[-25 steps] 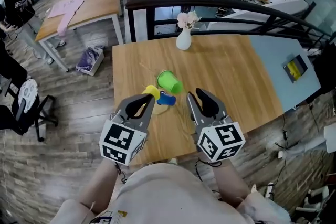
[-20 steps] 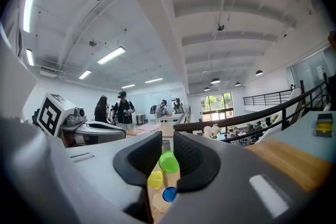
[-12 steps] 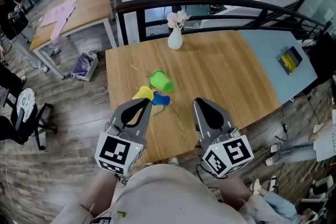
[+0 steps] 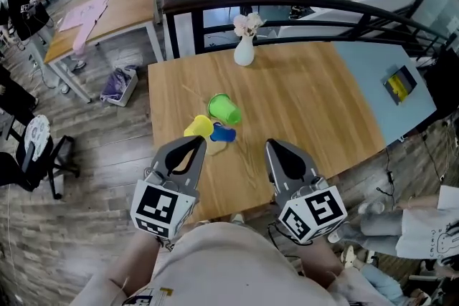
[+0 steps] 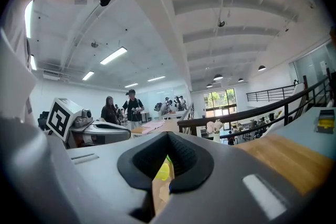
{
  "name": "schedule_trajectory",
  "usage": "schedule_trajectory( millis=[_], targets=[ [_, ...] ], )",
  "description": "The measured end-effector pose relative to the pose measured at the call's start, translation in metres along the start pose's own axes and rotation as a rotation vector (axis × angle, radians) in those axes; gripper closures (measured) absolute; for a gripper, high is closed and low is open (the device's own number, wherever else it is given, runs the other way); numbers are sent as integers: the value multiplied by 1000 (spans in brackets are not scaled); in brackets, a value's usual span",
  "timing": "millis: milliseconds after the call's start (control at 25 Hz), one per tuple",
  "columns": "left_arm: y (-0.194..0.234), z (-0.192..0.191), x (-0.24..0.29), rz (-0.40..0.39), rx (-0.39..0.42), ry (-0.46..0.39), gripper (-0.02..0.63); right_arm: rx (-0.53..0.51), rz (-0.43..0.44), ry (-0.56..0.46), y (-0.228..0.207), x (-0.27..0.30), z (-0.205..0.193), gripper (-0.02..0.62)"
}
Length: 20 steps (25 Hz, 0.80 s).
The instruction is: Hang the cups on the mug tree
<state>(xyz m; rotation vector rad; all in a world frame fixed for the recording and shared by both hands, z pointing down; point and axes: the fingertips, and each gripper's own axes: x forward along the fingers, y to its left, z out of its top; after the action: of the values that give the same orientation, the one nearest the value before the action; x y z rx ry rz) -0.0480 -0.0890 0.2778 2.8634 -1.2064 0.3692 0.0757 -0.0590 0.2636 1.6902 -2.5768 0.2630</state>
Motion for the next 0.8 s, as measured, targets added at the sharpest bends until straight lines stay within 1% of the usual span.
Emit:
schedule_trajectory(
  millis=[200,400,640,800],
  targets=[
    [-1,-2,2,-3,-3,9,603,-29,15,32,4,2,-1,597],
    [4,-8,2,2,-12,16,603,-29,22,31,8,6,-3,597],
    [0,-7,2,-2,-15,17,603,-26,23,39,7,5,-4,597],
    [0,-7,-1,-1,-17,19,603,-6,37,38,13,4,-1,597]
  ],
)
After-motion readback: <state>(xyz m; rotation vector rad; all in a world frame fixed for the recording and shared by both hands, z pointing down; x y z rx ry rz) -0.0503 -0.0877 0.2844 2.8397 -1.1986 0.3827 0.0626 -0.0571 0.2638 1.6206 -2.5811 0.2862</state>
